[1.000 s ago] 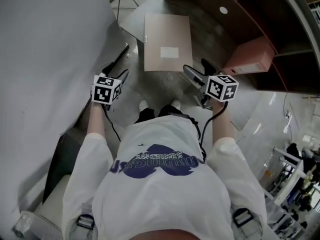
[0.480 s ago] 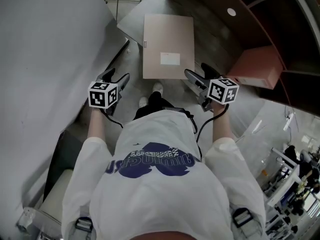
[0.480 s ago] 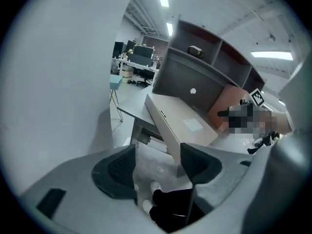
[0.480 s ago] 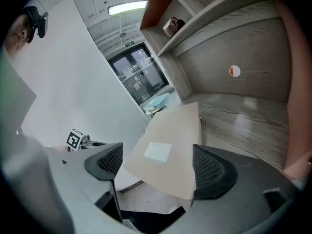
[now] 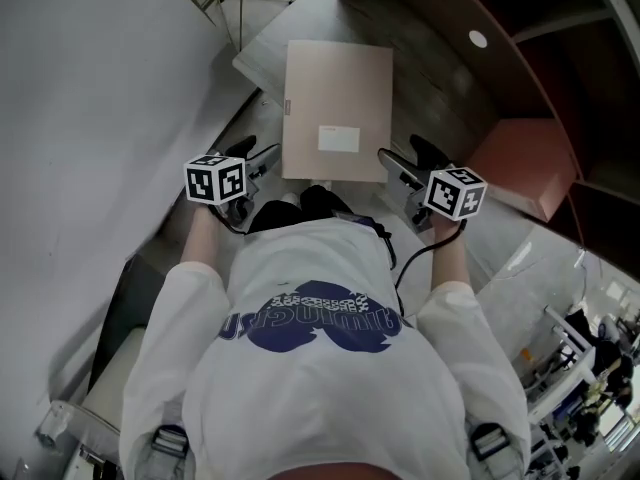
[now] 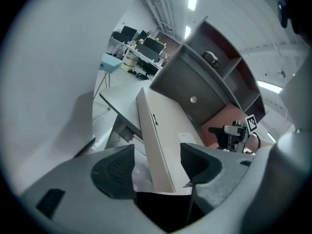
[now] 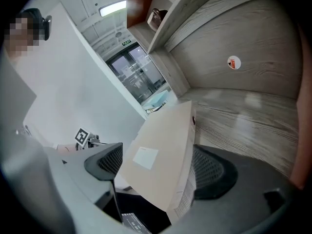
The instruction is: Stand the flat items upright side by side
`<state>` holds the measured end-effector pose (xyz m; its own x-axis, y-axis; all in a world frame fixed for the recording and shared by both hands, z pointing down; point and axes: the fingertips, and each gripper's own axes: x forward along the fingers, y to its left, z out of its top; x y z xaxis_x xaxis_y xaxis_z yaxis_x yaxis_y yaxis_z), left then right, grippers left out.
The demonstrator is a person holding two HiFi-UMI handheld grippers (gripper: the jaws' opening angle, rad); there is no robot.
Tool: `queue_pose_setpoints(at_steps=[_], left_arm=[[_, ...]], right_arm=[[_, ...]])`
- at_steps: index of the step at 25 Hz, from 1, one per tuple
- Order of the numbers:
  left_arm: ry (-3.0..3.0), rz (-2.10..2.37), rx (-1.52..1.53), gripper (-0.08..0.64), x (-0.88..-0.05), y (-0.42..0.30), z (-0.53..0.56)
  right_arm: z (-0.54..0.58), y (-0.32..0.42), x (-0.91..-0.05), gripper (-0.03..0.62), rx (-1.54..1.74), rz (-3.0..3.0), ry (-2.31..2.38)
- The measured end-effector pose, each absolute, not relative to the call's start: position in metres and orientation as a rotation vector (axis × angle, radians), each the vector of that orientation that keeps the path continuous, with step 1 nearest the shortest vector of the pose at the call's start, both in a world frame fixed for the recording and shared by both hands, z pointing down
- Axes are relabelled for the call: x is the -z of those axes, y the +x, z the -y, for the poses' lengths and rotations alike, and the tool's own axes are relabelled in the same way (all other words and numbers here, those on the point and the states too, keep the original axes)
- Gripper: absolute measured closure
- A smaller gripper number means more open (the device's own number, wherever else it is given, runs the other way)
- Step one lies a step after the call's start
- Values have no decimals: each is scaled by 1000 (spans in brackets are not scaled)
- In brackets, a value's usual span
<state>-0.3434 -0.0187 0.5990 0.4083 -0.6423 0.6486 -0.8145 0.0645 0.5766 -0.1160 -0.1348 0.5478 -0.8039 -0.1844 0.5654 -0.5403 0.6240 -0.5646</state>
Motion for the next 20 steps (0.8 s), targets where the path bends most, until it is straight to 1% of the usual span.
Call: queue_pose_setpoints(at_steps=[3, 8, 14, 20], left_arm=[[1619, 1201, -174, 256, -618, -332, 21], [1571, 1074, -112, 250, -644, -338, 30], [1519, 831, 62, 238, -661, -320, 38], [1512, 670, 135, 235, -669, -313, 37]], right_arm=[[137, -110, -554, 143, -1065, 2368, 576], [139, -110, -560, 143, -1114, 2325, 603], [135, -119, -555, 143, -1218, 2345, 614], [128, -127, -561, 143, -1298, 2332, 599]])
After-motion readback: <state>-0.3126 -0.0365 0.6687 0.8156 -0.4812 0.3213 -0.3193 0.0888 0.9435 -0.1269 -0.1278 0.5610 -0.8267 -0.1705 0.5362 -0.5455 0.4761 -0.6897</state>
